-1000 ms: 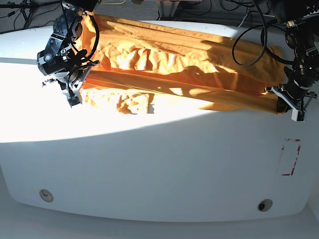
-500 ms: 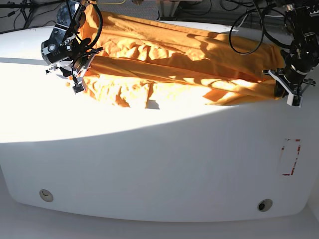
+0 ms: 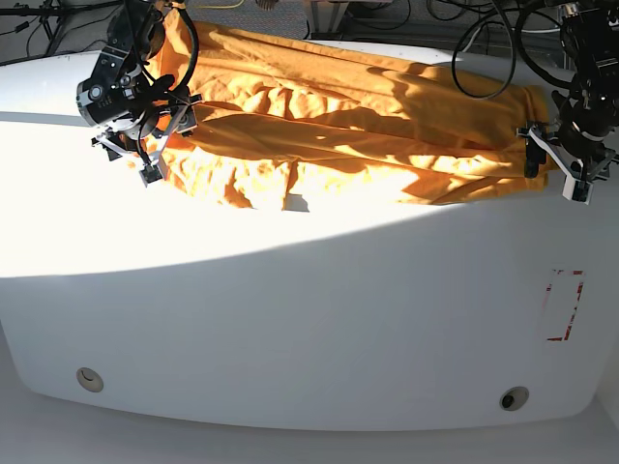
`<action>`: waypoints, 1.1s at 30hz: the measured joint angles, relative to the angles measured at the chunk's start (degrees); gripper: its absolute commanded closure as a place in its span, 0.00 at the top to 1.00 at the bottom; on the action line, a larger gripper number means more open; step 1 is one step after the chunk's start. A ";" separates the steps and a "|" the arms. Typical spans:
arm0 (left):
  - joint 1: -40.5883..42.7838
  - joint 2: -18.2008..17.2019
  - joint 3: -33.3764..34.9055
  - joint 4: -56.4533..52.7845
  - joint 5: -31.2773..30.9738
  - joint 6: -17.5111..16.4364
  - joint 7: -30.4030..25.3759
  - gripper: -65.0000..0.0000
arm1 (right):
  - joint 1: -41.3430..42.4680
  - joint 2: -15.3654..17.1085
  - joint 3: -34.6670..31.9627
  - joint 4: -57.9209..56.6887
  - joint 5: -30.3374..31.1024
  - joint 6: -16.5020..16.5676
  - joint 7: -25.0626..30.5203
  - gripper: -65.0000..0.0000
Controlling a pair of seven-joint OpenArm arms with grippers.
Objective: Fold the T-shirt properly
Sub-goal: 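Fold the hem over toward the collar with both grippers, then lay the folded hem down and open both grippers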
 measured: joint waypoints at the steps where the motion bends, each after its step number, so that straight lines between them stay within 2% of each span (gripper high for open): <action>1: -0.02 -0.59 -0.11 0.94 0.15 0.09 0.04 0.64 | 0.22 0.15 0.00 0.00 1.77 -0.02 0.00 0.65; 5: -0.50 -0.68 -1.88 5.33 -0.07 0.20 -0.04 0.64 | 1.90 0.42 -0.09 0.07 8.02 0.00 -0.07 0.59; 7: -1.20 -0.52 -2.27 7.52 -0.13 0.20 -0.04 0.64 | 2.86 0.46 -0.07 0.04 9.64 -0.02 0.24 0.51; 10: -3.45 0.96 -2.12 8.90 -0.22 0.35 0.85 0.64 | 4.00 0.22 -0.02 -0.07 10.36 -0.02 0.70 0.33; 15: -6.62 4.24 -1.31 7.48 -0.20 -0.02 7.74 0.63 | 4.07 -0.66 -0.24 -2.49 10.40 -0.02 2.01 0.02; 16: -6.88 4.72 -1.40 6.71 -0.24 0.00 8.13 0.62 | 4.07 -0.87 -0.39 -3.41 10.60 0.00 2.03 0.00; 19: -6.71 5.62 -1.53 3.26 -0.04 -0.02 11.50 0.53 | 3.58 -0.66 -0.42 -6.10 10.58 0.00 2.38 0.01; 23: -3.67 5.18 -1.68 -0.94 0.02 0.28 11.52 0.44 | 1.44 0.20 -0.37 -9.62 10.40 -0.02 3.65 0.06; 28: -0.42 3.02 -1.57 -4.46 0.07 0.00 10.54 0.43 | -0.22 2.80 -0.33 -14.23 12.57 0.02 9.14 0.06; 33: -1.03 0.90 -1.33 -7.93 -0.24 -0.02 9.31 0.43 | 0.48 5.75 -0.44 -19.63 14.97 0.57 14.82 0.06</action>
